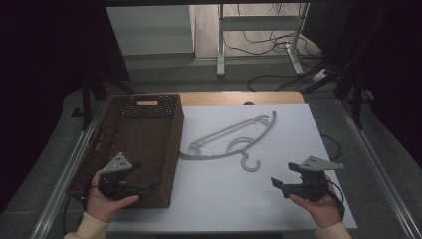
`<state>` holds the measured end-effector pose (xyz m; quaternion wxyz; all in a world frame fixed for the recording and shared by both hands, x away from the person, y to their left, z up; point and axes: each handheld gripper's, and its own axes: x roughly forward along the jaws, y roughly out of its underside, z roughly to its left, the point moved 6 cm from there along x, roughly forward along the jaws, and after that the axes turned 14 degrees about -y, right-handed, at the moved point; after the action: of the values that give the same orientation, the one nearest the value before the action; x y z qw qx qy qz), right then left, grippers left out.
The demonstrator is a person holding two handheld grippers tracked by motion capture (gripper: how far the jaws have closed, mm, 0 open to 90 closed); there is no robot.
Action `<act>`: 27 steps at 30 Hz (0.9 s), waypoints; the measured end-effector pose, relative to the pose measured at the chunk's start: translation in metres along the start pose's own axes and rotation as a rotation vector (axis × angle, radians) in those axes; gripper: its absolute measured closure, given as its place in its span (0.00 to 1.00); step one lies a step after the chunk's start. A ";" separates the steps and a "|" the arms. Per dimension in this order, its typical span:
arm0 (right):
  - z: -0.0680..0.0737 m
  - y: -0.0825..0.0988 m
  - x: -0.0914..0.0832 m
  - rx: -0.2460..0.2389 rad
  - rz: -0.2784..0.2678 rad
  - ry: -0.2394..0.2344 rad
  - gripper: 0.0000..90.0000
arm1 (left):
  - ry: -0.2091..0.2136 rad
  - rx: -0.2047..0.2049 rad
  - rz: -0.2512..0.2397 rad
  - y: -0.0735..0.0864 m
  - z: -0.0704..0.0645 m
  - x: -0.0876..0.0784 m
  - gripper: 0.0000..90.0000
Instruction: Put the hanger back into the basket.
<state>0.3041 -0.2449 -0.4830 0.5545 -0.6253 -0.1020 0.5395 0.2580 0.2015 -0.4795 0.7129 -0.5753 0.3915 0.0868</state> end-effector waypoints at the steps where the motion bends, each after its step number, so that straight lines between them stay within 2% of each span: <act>1: 0.000 0.000 0.000 -0.003 0.005 0.003 0.20 | -0.001 0.000 -0.002 0.000 0.000 0.000 0.14; 7: -0.004 0.002 -0.001 0.013 0.014 0.020 0.22 | -0.004 -0.006 -0.003 0.000 0.003 -0.001 0.14; 18: -0.004 0.000 0.000 0.015 0.013 0.022 0.23 | -0.002 0.005 -0.006 -0.002 0.001 -0.003 0.14; 27: -0.008 -0.005 0.004 0.023 0.036 0.050 0.26 | -0.005 0.008 -0.010 -0.003 0.001 -0.005 0.14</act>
<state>0.3144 -0.2452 -0.4825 0.5542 -0.6342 -0.0706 0.5345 0.2568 0.2031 -0.4735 0.7166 -0.5742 0.3871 0.0831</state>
